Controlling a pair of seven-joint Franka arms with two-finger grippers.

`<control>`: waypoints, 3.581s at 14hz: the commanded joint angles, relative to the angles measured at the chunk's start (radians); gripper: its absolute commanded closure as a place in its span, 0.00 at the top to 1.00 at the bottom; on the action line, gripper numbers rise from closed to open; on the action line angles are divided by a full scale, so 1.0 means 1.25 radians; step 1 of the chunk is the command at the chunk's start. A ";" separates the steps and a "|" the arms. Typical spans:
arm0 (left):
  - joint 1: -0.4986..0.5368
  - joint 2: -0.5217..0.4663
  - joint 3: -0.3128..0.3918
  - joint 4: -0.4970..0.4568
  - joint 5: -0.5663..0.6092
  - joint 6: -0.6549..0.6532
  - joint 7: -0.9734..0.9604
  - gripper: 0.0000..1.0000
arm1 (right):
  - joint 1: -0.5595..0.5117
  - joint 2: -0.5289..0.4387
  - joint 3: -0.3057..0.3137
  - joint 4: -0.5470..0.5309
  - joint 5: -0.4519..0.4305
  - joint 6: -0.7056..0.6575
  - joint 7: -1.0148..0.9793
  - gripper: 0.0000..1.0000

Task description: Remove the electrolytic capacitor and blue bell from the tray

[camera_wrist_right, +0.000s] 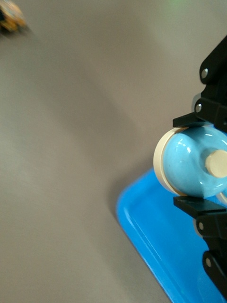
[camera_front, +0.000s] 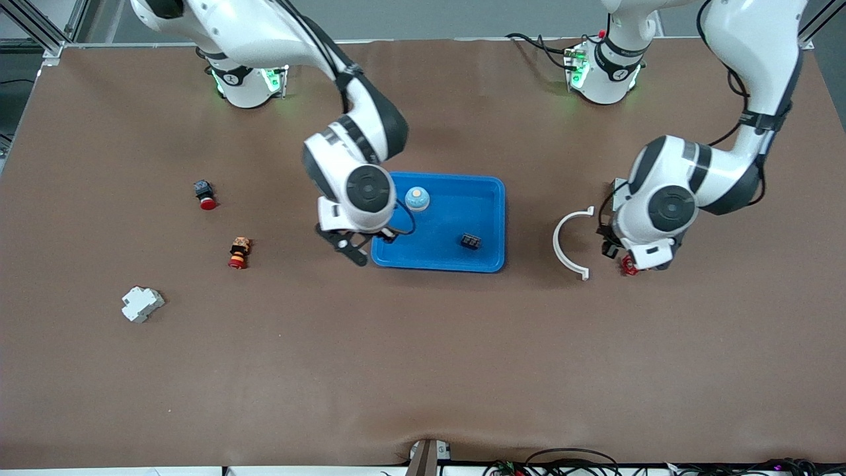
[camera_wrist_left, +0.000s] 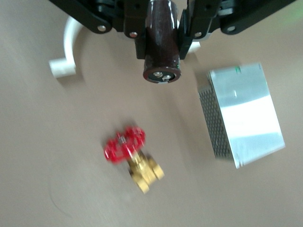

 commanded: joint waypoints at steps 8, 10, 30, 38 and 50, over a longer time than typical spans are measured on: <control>0.031 0.066 -0.009 -0.069 0.014 0.170 0.030 0.00 | -0.252 -0.248 0.012 -0.234 -0.041 0.021 -0.442 0.00; 0.032 0.081 -0.009 -0.068 0.015 0.183 0.030 0.00 | -0.296 -0.284 0.012 -0.290 -0.041 0.067 -0.524 0.00; -0.171 0.075 -0.017 0.117 0.004 0.094 -0.084 1.00 | -0.597 -0.279 0.014 -0.628 -0.041 0.540 -0.938 0.00; -0.354 0.184 -0.013 0.220 0.015 0.102 -0.324 0.99 | -0.605 -0.175 0.014 -0.625 -0.035 0.634 -0.934 0.00; -0.429 0.291 -0.007 0.235 0.079 0.189 -0.502 0.71 | -0.614 -0.126 0.015 -0.620 -0.029 0.695 -0.923 0.75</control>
